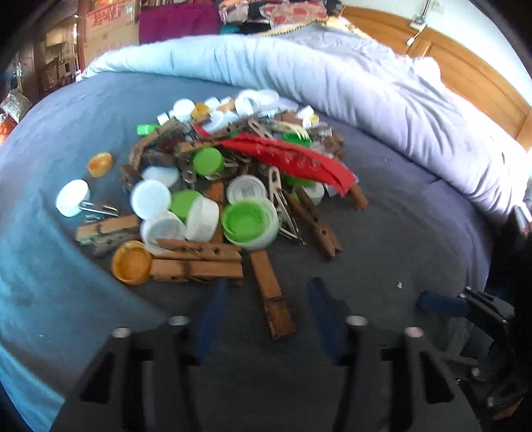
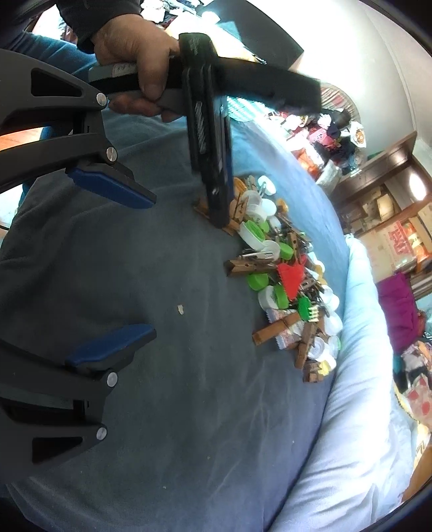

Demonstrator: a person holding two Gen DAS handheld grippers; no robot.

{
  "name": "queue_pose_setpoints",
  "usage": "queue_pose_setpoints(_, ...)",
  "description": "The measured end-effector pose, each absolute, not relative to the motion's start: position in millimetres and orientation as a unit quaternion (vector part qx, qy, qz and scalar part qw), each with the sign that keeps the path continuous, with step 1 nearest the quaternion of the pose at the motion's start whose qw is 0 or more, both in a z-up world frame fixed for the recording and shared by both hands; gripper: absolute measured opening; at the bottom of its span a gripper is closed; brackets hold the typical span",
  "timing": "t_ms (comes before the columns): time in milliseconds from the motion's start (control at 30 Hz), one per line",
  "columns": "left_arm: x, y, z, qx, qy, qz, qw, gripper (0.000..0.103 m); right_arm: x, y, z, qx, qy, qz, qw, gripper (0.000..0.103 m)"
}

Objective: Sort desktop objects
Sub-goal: 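Grasp a wooden clothespin with the left gripper while the right gripper grasps another clothespin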

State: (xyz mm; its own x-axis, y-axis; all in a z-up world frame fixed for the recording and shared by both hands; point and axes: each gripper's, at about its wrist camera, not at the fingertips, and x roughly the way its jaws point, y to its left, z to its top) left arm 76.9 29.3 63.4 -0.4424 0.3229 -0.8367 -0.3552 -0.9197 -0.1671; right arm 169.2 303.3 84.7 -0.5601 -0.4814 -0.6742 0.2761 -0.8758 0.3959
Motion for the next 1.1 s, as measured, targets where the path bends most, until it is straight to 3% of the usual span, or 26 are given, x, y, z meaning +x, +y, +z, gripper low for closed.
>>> queue_pose_setpoints(33, 77.0, 32.0, 60.7, -0.494, 0.019, 0.847, 0.198, 0.032, 169.6, 305.4, 85.7, 0.414, -0.127, -0.876, 0.213, 0.066)
queue_pose_setpoints(100, 77.7, 36.4, 58.4, -0.493, 0.026, 0.849, 0.189, 0.032, 169.5, 309.4, 87.6, 0.411, -0.133, -0.878, 0.206, 0.061)
queue_pose_setpoints(233, 76.0, 31.4, 57.4, -0.499, 0.01, 0.846, 0.187, 0.015, 167.2, 315.5, 90.2, 0.409, -0.141, -0.878, 0.204, 0.048)
queue_pose_setpoints(433, 89.0, 26.1, 63.5, -0.485, 0.016, 0.853, 0.195, 0.015, 151.9, 321.6, 104.5, 0.391, -0.131, -0.887, 0.207, 0.032)
queue_pose_setpoints(700, 89.5, 17.9, 57.6, -0.485, 0.012, 0.854, 0.191, 0.015, 75.4, 321.4, 113.2, 0.38, -0.061, -0.904, 0.188, 0.032)
queue_pose_setpoints(900, 88.3, 17.9, 55.8, -0.481, 0.011, 0.854, 0.195, 0.015, 35.6, 306.8, 88.2, 0.417, -0.026, -0.89, 0.185, 0.032)
queue_pose_setpoints(1000, 88.8, 17.8, 54.2, -0.477, 0.009, 0.856, 0.197, 0.015, 32.3, 304.6, 79.6, 0.429, -0.018, -0.885, 0.177, 0.014)
queue_pose_setpoints(1100, 91.3, 17.1, 58.9, -0.468, 0.008, 0.862, 0.194, 0.015, 39.3, 309.7, 85.5, 0.418, -0.025, -0.892, 0.168, 0.014)
